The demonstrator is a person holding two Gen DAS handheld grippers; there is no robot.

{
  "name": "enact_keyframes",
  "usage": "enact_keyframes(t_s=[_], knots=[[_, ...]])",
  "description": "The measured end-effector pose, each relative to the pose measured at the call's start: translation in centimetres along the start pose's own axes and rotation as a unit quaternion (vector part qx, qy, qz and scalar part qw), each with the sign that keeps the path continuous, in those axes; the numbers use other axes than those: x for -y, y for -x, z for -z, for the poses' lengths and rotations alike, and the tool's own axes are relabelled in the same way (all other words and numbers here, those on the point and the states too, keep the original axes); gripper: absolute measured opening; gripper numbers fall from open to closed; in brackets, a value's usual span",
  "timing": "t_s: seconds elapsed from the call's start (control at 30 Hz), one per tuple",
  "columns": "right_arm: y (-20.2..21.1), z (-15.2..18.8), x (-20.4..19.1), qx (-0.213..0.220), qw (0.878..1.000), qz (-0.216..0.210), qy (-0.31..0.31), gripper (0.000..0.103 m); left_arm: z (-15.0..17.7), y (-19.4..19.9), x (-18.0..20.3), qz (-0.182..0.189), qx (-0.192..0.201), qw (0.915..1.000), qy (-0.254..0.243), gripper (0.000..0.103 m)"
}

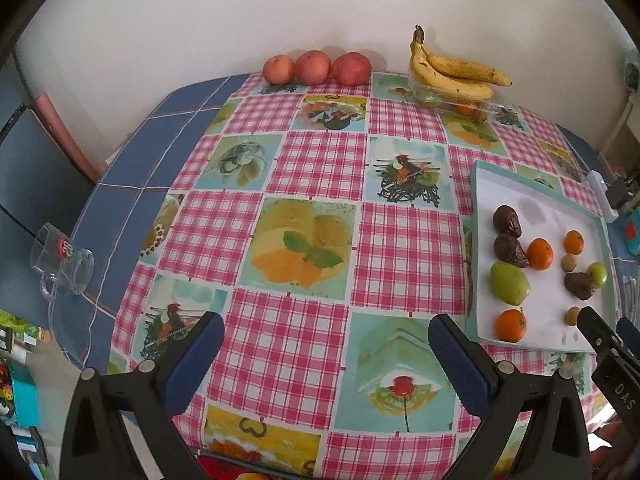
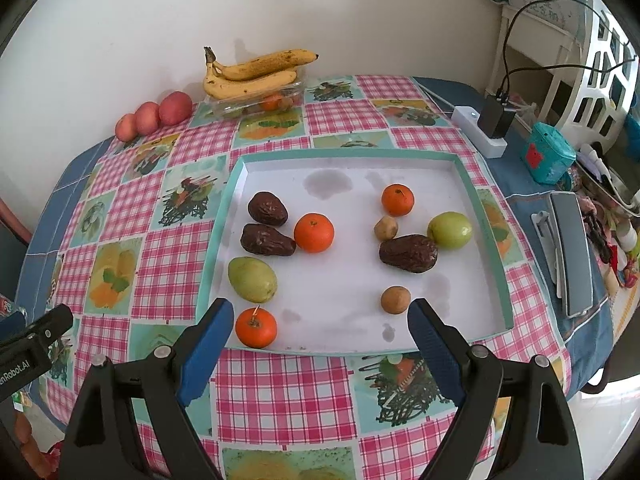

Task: Organize fruits

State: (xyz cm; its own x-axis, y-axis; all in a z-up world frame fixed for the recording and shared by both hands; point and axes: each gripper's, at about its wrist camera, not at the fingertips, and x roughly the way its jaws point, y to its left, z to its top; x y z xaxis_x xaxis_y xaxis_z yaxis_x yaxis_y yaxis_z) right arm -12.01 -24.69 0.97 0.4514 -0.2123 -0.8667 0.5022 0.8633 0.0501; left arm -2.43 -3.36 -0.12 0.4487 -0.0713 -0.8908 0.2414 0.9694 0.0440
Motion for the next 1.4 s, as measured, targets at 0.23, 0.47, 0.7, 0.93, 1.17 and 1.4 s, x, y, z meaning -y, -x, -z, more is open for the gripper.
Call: enact_keyframes(t_s=[0.23,0.47,0.7,0.93,1.17,1.4], knots=[[-0.10,-0.02,-0.09,-0.004,1.000,0.002,0.001,0.089,0.14,-0.18,0.16,-0.001,-0.006,1.0000,-0.005,0.103],[-0.13,-0.01,-0.07,-0.005,1.000,0.002,0.001,0.089,0.18,-0.38,0.19,-0.001,-0.012,0.9999,-0.007,0.103],[-0.21,0.08,-0.08,-0.007,1.000,0.003,0.001,0.089,0.24,-0.44,0.06,0.001,-0.014,0.9999,-0.008,0.103],[-0.24,0.11,-0.11,-0.008,1.000,0.004,0.001,0.089,0.23,-0.44,0.10,0.001,-0.014,0.9999,-0.008,0.103],[-0.26,0.13,-0.16,-0.008,1.000,0.004,0.001,0.089,0.27,-0.50,0.10,0.001,-0.015,0.9999,-0.008,0.103],[-0.29,0.14,-0.23,-0.008,1.000,0.004,0.000,0.089,0.31,-0.66,0.05,0.003,-0.019,0.9998,-0.005,0.103]])
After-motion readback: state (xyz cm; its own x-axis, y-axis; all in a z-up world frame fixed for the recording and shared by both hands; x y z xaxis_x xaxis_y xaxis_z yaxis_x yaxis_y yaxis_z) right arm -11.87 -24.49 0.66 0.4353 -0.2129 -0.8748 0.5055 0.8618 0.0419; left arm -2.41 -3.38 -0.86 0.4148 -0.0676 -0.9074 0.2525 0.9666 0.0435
